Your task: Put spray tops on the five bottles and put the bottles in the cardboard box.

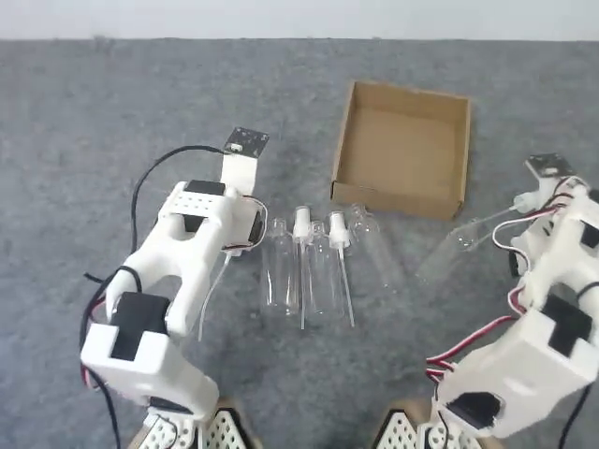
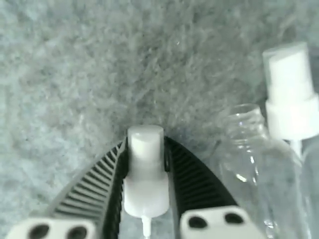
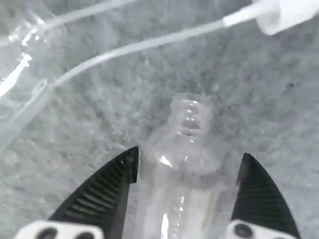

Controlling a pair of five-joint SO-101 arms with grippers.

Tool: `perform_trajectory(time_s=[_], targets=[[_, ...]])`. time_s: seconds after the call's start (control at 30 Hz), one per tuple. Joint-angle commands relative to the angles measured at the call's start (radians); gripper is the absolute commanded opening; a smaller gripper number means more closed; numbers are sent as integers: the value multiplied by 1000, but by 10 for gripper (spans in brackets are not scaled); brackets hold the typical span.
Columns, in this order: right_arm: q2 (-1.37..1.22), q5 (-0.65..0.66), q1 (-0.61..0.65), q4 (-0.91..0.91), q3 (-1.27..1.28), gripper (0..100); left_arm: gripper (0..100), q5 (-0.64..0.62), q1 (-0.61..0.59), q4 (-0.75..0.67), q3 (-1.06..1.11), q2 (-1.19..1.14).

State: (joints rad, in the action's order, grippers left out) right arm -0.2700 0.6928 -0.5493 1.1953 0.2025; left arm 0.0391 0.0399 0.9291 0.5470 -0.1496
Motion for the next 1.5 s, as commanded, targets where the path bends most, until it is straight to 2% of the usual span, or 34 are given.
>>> perform_trajectory(time_s=[0.0, 0.23, 0.37, 0.53, 0.73, 0.87, 1.0, 1.17, 1.3, 1.47], targets=[[2, -6, -7, 5, -68, 195, 12, 11, -8, -20, -5, 77], [45, -14, -4, 15, -100, 6, 12, 6, -9, -14, -7, 167], [171, -64, 47, 42, -117, 5, 12, -15, -9, 17, 2, 308], [410, -186, 248, 105, -109, 6, 12, -58, -11, 51, -1, 520], [670, -354, 598, 136, -61, 6, 12, -133, -112, 46, 1, 825], [796, -419, 866, 31, 104, 6, 12, -170, -141, 48, 1, 1034], [869, -476, 1070, -142, 290, 6, 12, -178, -143, 43, 1, 1197], [886, -514, 1213, -298, 422, 6, 12, -279, -144, -15, -7, 1258], [897, -508, 1267, -314, 465, 6, 12, -356, -115, -98, -7, 1258], [898, -506, 1319, -331, 483, 6, 12, -371, -32, -155, -4, 1258]])
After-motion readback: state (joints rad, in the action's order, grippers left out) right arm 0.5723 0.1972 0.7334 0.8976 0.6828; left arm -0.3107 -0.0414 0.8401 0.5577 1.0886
